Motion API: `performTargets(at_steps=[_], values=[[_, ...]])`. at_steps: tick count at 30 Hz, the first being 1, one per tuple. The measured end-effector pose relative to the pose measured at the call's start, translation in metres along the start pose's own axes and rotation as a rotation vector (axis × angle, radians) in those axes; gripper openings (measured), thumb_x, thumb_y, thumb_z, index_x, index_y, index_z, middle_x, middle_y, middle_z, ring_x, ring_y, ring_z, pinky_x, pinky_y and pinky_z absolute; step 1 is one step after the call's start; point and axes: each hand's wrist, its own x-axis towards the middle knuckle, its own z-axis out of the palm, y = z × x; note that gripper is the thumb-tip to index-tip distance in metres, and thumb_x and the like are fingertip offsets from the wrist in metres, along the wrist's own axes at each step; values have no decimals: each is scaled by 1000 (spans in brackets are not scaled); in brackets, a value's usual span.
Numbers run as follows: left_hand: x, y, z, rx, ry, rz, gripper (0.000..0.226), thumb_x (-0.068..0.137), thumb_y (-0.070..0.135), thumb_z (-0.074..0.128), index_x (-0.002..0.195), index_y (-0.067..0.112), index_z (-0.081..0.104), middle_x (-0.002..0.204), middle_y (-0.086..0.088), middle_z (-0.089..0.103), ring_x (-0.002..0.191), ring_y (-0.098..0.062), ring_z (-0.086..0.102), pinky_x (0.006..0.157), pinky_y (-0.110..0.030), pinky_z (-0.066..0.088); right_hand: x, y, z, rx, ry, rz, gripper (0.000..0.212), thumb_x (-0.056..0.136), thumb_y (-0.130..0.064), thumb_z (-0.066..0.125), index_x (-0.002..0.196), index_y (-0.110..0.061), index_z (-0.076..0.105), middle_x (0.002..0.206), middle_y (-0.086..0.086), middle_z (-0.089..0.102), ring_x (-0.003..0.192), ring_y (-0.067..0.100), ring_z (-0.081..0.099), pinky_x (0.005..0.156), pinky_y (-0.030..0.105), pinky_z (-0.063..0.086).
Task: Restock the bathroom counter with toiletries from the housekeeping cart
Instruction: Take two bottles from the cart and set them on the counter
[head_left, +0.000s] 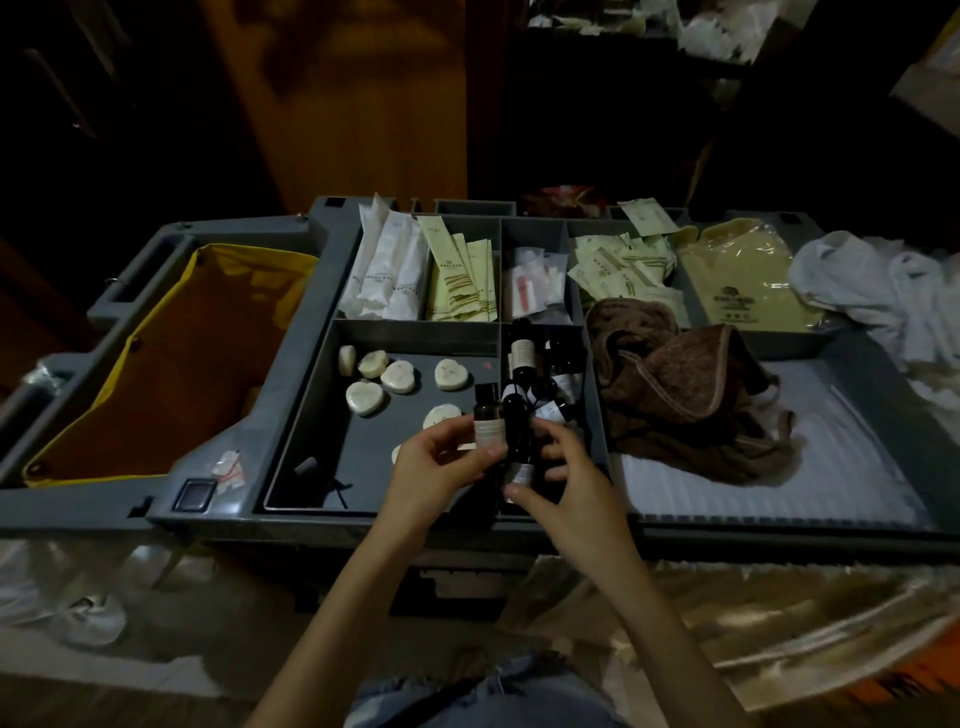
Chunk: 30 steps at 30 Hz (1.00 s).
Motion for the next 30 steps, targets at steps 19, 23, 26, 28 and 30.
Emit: performTargets(at_steps=[19, 23, 26, 28, 30], values=[[-9, 10, -3, -206, -76, -58, 47, 80, 6, 64, 125, 18, 55, 107, -11, 72, 103, -21, 68, 78, -24, 56, 4, 1, -16, 475, -80, 34, 35, 85, -16, 70, 108, -40, 60, 103, -24, 69, 104, -9, 60, 85, 9, 45], [-12, 19, 14, -224, -120, -94, 43, 86, 8, 60, 128, 10, 53, 115, -12, 69, 108, -24, 65, 94, -35, 53, 3, 7, -32, 805, -17, 93, 36, 79, -15, 67, 113, -26, 63, 110, -3, 72, 108, 12, 66, 88, 25, 53], [-14, 27, 30, -199, -201, -92, 36, 87, 8, 57, 123, 9, 57, 113, -8, 71, 108, -22, 66, 88, -30, 56, -2, 15, -41, 980, 11, 141, 42, 76, -17, 63, 118, -23, 61, 109, -1, 72, 107, 16, 66, 87, 27, 54], [-13, 30, 41, -209, -234, -107, 40, 83, 10, 60, 123, 9, 57, 114, -7, 70, 108, -23, 66, 82, -26, 56, -8, 20, -48, 1058, 46, 156, 43, 77, -17, 61, 119, -21, 61, 108, -1, 72, 106, 17, 66, 85, 27, 55], [-14, 33, 53, -253, -259, -138, 54, 78, 13, 63, 131, 8, 53, 119, -9, 68, 109, -23, 65, 80, -26, 57, -15, 25, -55, 1122, 80, 165, 43, 78, -19, 62, 121, -20, 61, 113, 2, 70, 109, 19, 65, 86, 28, 55]])
